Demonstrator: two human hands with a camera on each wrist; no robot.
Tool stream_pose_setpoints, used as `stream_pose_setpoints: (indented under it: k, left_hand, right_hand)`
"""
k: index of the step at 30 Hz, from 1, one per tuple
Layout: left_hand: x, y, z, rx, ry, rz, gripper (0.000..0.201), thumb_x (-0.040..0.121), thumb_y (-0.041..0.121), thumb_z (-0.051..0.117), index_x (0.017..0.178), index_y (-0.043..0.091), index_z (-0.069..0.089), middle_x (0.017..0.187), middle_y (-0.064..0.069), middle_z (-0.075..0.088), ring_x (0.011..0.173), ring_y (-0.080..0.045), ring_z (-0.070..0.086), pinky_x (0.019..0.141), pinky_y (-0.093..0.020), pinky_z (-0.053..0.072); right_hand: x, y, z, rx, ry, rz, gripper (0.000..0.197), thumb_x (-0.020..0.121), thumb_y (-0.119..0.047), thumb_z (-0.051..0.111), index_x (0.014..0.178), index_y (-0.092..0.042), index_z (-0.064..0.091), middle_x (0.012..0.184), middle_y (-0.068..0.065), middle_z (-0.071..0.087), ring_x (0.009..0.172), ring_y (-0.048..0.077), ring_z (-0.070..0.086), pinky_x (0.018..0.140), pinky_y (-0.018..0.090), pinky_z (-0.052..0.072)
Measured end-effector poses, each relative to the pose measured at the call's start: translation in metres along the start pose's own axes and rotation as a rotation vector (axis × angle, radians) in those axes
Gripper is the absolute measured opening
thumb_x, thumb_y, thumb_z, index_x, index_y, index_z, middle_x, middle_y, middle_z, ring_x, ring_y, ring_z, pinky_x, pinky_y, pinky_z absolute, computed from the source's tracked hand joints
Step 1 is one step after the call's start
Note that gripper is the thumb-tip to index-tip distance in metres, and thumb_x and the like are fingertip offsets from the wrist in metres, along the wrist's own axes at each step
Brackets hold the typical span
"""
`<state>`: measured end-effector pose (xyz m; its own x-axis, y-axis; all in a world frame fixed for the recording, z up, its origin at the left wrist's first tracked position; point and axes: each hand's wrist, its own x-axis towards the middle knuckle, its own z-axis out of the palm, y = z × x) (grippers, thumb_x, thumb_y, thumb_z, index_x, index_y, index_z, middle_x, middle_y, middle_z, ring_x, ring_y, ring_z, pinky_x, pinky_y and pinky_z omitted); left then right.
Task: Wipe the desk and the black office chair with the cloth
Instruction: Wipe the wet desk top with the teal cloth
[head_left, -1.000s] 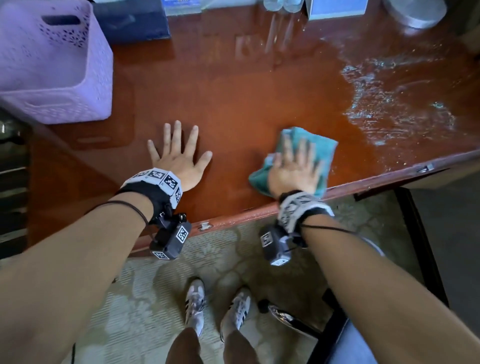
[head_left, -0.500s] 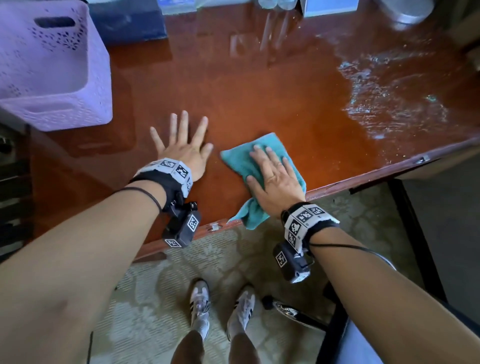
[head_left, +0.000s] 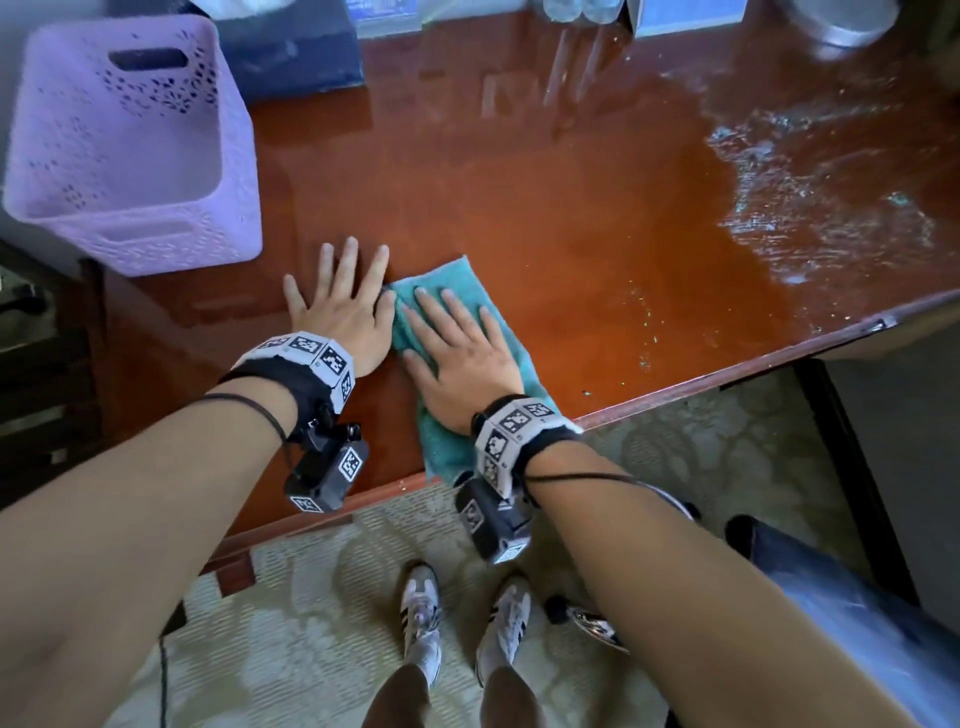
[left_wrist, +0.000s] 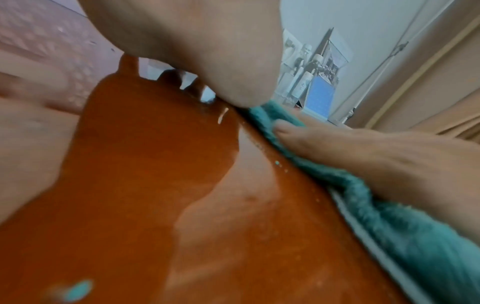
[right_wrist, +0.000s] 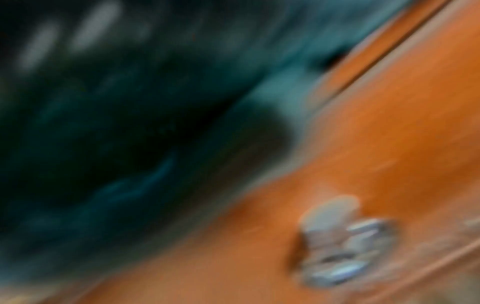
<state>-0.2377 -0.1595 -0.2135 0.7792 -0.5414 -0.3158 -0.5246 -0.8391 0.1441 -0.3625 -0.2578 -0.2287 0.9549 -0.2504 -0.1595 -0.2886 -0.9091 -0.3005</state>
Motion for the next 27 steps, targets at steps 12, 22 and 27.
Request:
stream_pose_setpoints:
  k: [12, 22, 27]
  left_hand:
    - [0.028, 0.118, 0.01, 0.056, -0.06, 0.287, 0.057, 0.099, 0.052, 0.011, 0.152, 0.038, -0.007, 0.159, 0.007, -0.02, 0.146, -0.016, -0.02, 0.116, -0.055, -0.009]
    - [0.067, 0.202, 0.001, 0.089, -0.071, 0.262, 0.059, 0.098, 0.054, 0.01, 0.152, 0.037, -0.007, 0.159, 0.006, -0.02, 0.145, -0.016, -0.021, 0.115, -0.055, -0.01]
    - [0.073, 0.248, 0.011, 0.04, -0.07, 0.277, 0.058, 0.098, 0.054, 0.01, 0.152, 0.037, -0.007, 0.159, 0.006, -0.019, 0.146, -0.016, -0.02, 0.116, -0.055, -0.008]
  right_hand:
    - [-0.034, 0.152, -0.037, 0.107, 0.279, 0.843, 0.057, 0.098, -0.045, 0.02, 0.153, -0.036, 0.008, 0.161, -0.008, 0.0, 0.148, 0.016, -0.004, 0.119, 0.047, -0.003]
    - [-0.057, 0.277, -0.067, 0.066, 0.327, 0.826, 0.056, 0.099, -0.043, 0.021, 0.153, -0.036, 0.011, 0.162, -0.006, 0.005, 0.149, 0.017, 0.0, 0.12, 0.046, 0.001]
    - [-0.046, 0.297, -0.084, 0.118, 0.313, 0.999, 0.058, 0.099, -0.037, 0.018, 0.154, -0.028, 0.005, 0.162, -0.001, -0.001, 0.148, 0.02, -0.006, 0.119, 0.05, -0.002]
